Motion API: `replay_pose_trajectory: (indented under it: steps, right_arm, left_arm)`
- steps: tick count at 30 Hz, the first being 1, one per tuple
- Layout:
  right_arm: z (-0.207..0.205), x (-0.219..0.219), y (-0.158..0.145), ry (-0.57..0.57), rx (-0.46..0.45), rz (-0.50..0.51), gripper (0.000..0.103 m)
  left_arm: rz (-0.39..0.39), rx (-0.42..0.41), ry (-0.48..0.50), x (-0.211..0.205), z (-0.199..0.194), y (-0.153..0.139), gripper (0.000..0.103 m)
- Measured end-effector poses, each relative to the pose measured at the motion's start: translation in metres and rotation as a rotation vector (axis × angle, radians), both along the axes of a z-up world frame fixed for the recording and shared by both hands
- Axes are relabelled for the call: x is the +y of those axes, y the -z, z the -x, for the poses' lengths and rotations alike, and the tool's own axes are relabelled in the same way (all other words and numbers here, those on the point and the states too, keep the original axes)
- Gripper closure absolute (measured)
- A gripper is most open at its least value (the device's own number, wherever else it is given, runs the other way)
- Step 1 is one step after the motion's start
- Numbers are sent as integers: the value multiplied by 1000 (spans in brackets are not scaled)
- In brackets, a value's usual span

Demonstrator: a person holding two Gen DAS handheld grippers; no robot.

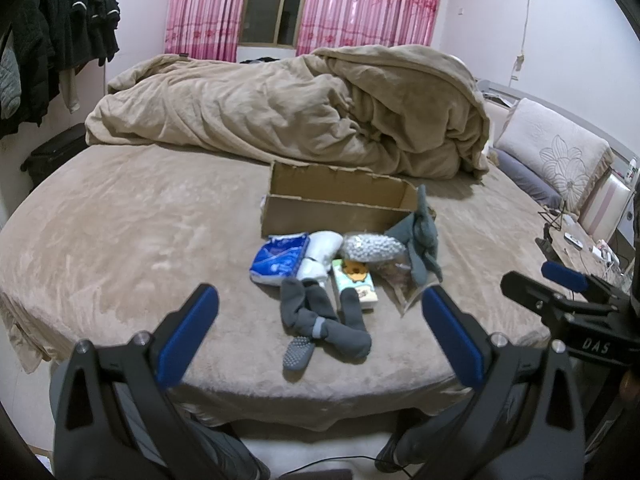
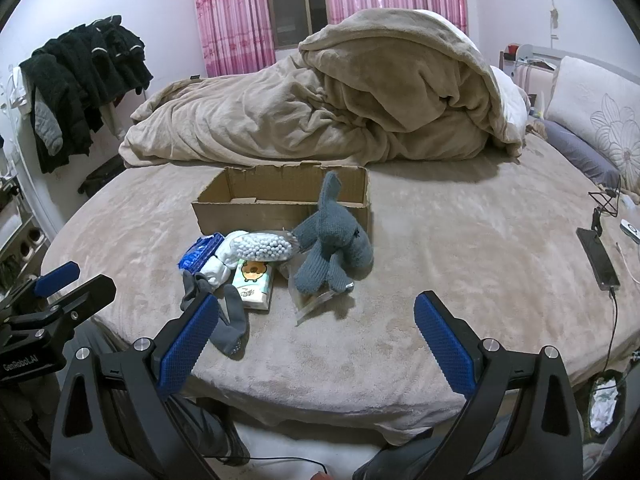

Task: Organize objects

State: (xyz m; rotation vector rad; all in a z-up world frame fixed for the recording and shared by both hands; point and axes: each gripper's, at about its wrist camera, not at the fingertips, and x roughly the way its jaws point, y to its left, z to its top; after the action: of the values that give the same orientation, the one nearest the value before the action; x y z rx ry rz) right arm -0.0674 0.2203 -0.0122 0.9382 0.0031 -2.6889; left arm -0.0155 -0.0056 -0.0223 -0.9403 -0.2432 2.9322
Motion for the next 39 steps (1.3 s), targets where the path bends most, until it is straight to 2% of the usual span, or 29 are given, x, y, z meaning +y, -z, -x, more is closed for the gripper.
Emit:
replay_pose_trajectory:
  steps: [26,32,39]
  right_arm:
    - [4,-3,5,-5,-11,0,3]
    - [17,-5,5,-8,-10,-17,3]
    - [48,-4,17,-9,-16,-43,3]
  left_arm:
    - [7,-16,6,8,9,2,1]
    - [-2,-51,9,6,27,16,1]
    - [8,-111,16,8,55,48,1]
